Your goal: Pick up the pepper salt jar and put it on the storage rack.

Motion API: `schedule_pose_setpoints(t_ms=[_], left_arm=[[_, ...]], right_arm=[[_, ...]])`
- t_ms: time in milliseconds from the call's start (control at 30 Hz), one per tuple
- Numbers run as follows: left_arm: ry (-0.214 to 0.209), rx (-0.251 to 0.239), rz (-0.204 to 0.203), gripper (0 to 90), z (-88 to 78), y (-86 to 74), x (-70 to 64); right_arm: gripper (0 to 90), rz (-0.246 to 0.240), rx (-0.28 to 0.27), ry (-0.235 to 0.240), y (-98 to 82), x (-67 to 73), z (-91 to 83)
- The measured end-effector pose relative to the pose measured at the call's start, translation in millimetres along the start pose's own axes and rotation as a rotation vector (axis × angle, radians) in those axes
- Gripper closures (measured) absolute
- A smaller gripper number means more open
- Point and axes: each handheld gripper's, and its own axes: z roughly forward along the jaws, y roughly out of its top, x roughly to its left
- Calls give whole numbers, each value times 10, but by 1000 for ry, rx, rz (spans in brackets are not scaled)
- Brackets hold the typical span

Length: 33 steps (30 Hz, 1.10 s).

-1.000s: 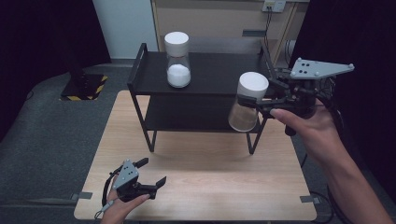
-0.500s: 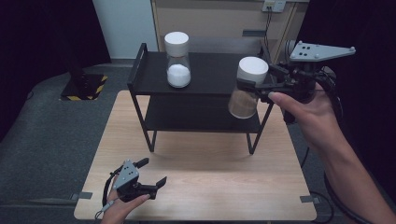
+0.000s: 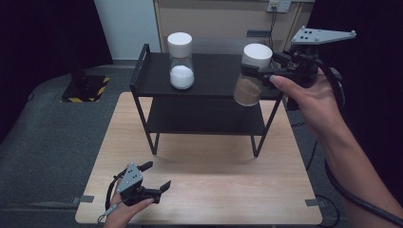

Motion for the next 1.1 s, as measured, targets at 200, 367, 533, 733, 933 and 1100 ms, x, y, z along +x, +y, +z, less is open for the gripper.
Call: schedule_pose_setpoints(t_ms=[200, 367, 533, 733, 933, 1100], left_arm=[[-5, 7, 2, 28, 27, -6, 2], [-7, 7, -5, 28, 30, -19, 14], [-4, 8, -5, 28, 19, -21, 20], [-6, 9, -5, 28, 17, -23, 32], [-1, 5, -12, 28, 5, -39, 52], [1, 3, -13, 28, -3, -41, 57]], right_arm=[[347, -2, -8, -27, 12, -83, 106], [347, 5, -3, -53, 19, -162, 200], [347, 8, 12, -74, 36, -225, 308], [347, 10, 36, -91, 64, -285, 432], [347, 17, 48, -97, 58, -334, 507], [347, 32, 61, -101, 43, -372, 549]])
